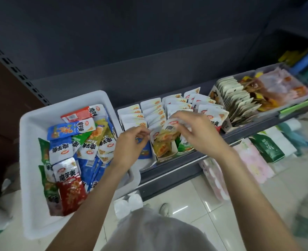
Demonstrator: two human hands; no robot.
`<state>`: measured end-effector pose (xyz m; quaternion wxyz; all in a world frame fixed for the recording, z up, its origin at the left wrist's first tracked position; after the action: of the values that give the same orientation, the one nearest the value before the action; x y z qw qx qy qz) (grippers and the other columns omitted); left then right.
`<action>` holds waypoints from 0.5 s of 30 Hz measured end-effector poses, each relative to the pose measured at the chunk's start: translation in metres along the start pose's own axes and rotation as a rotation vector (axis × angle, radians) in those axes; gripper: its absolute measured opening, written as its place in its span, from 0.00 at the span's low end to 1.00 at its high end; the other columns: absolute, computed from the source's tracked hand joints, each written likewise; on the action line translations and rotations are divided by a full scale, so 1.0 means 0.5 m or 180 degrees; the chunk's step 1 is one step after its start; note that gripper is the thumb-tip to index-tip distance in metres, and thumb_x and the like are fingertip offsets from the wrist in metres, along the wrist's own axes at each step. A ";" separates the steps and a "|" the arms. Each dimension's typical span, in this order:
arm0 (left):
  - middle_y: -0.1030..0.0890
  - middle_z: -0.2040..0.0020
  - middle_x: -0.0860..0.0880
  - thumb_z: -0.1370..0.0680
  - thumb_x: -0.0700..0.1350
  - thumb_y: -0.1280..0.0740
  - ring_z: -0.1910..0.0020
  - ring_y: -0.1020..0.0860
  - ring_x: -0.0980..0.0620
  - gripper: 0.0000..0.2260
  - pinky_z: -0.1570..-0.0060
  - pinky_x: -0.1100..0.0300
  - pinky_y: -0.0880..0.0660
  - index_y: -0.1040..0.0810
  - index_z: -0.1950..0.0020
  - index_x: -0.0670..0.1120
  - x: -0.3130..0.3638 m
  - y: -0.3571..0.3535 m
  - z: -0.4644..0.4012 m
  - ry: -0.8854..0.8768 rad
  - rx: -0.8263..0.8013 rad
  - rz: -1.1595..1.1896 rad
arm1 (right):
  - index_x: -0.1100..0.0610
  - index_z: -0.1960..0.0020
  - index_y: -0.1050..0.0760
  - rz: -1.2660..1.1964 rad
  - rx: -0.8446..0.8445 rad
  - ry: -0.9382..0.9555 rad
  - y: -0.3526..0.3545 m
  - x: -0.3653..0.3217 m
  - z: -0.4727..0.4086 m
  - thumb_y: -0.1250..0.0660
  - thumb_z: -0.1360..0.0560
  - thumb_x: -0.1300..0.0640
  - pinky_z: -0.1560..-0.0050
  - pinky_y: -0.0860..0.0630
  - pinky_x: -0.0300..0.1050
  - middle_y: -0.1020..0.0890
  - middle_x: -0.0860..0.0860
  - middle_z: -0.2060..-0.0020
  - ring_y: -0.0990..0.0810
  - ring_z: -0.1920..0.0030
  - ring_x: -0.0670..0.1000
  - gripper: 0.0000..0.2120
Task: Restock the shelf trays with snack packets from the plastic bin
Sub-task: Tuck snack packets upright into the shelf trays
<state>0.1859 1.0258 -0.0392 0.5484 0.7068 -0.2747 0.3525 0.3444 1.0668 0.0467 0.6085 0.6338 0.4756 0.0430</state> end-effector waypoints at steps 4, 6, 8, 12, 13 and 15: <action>0.17 0.60 0.54 0.27 0.37 0.29 0.61 0.19 0.57 0.07 0.57 0.60 0.21 0.17 0.53 0.47 -0.005 -0.003 -0.012 -0.0058 0.0139 -0.0254 | 0.56 0.45 0.21 0.0490 -0.0575 0.0324 -0.098 0.012 -0.024 0.34 0.25 0.64 0.55 0.22 0.51 0.17 0.51 0.52 0.20 0.51 0.54 0.10; 0.16 0.59 0.54 0.27 0.40 0.29 0.62 0.21 0.60 0.06 0.59 0.61 0.22 0.17 0.53 0.49 -0.001 -0.003 -0.015 -0.0087 0.0219 -0.0401 | 0.57 0.52 0.18 0.0880 -0.0567 0.0498 -0.124 0.017 -0.026 0.28 0.30 0.64 0.61 0.22 0.50 0.19 0.53 0.57 0.20 0.56 0.56 0.08; 0.17 0.60 0.55 0.27 0.42 0.28 0.62 0.22 0.61 0.05 0.61 0.60 0.22 0.17 0.54 0.51 0.003 -0.003 -0.015 -0.0082 0.0277 -0.0506 | 0.58 0.58 0.18 0.1282 -0.0301 0.0541 -0.131 0.023 -0.026 0.24 0.36 0.63 0.62 0.22 0.50 0.19 0.54 0.61 0.21 0.59 0.57 0.08; 0.17 0.59 0.56 0.26 0.44 0.29 0.62 0.22 0.62 0.04 0.63 0.57 0.21 0.18 0.52 0.51 0.016 0.009 -0.009 -0.0182 0.0385 -0.0547 | 0.58 0.52 0.20 0.1297 0.0250 0.0338 -0.098 0.031 -0.022 0.25 0.34 0.61 0.55 0.24 0.50 0.20 0.53 0.55 0.23 0.52 0.56 0.11; 0.18 0.58 0.57 0.25 0.45 0.30 0.62 0.22 0.62 0.04 0.63 0.58 0.21 0.18 0.51 0.51 0.022 0.022 -0.004 -0.0229 0.0507 -0.0513 | 0.57 0.50 0.21 0.1101 0.0423 0.0216 -0.078 0.032 -0.020 0.27 0.31 0.61 0.53 0.24 0.49 0.20 0.53 0.53 0.24 0.51 0.55 0.10; 0.19 0.59 0.58 0.24 0.47 0.33 0.63 0.23 0.62 0.05 0.64 0.62 0.23 0.19 0.50 0.50 0.028 0.066 0.016 -0.0272 0.0903 -0.0409 | 0.56 0.46 0.22 0.0594 0.0769 -0.0060 -0.035 0.029 -0.011 0.31 0.26 0.59 0.51 0.27 0.43 0.20 0.52 0.51 0.24 0.49 0.51 0.09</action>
<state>0.1700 1.0100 -0.0099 0.4523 0.8076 -0.1994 0.3216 0.3390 1.0768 0.0262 0.5257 0.7442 0.4106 0.0359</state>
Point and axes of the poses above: each hand's wrist, its own z-axis away from the middle knuckle, its own y-axis out of the back of the hand, x = y × z, the point moved 9 cm from there along -z, towards the middle knuckle
